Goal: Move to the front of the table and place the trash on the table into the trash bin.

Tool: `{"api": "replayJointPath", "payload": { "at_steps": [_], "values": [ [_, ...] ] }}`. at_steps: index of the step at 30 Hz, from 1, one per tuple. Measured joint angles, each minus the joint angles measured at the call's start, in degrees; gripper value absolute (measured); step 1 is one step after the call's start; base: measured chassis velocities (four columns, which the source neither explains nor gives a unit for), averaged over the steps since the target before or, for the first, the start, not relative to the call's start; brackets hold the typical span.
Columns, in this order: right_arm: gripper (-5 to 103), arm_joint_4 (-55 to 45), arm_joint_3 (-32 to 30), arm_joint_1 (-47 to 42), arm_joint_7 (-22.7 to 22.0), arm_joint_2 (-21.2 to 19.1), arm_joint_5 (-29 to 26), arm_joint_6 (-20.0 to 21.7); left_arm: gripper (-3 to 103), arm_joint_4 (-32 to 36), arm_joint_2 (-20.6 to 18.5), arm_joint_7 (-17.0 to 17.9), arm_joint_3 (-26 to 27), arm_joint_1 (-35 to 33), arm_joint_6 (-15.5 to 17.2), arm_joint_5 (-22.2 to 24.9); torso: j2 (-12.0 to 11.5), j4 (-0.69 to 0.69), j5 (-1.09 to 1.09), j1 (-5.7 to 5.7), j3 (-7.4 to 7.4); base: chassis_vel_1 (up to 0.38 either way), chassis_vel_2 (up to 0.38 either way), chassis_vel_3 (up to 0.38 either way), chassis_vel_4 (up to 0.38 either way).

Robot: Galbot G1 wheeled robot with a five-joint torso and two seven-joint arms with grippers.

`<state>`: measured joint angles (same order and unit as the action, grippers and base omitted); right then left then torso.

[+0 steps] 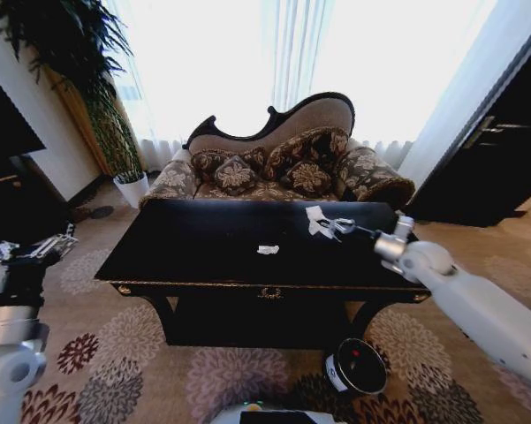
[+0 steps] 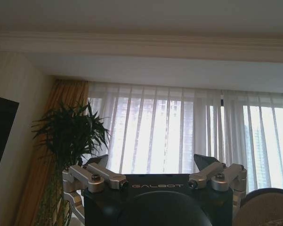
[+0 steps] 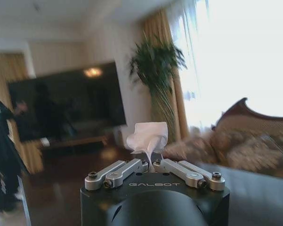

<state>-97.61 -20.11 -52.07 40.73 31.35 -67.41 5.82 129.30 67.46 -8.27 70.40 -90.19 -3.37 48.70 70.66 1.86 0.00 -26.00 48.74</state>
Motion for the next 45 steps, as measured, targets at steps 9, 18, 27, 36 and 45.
{"api": "replayJointPath", "payload": {
  "at_steps": [9,18,27,36,45],
  "values": [
    [0,0.30,-14.37,-12.18,14.53,5.09,-2.03,-0.19,100,0.93,0.19,0.00,-0.38,-0.08,0.25,0.01,0.00,0.00,-0.01,0.00,0.00,0.000,0.000,0.000,0.000],
    [0,1.33,-21.56,-20.50,24.24,11.64,-1.19,-1.96,100,0.46,-0.33,0.02,0.39,0.21,0.25,1.01,0.00,0.00,-0.01,0.00,0.01,0.000,0.000,0.000,0.000],
    [0,4.42,-27.28,-28.26,33.33,18.97,0.93,-3.31,100,-0.25,-1.20,0.04,0.70,0.53,0.26,1.93,0.00,0.00,-0.01,0.00,0.01,0.000,0.000,0.000,0.000],
    [0,11.05,-32.00,-32.86,41.77,24.31,0.21,-2.54,100,-1.97,-1.79,0.06,0.99,1.26,0.00,2.74,0.00,0.00,-0.03,0.00,0.00,0.000,0.000,0.000,0.000],
    [0,22.76,-31.21,-32.82,47.04,31.04,5.65,-3.24,100,-1.02,-0.84,-0.18,0.94,1.39,-0.27,2.82,0.00,0.01,0.01,0.00,0.01,0.000,0.000,0.000,0.000]
  ]
}}
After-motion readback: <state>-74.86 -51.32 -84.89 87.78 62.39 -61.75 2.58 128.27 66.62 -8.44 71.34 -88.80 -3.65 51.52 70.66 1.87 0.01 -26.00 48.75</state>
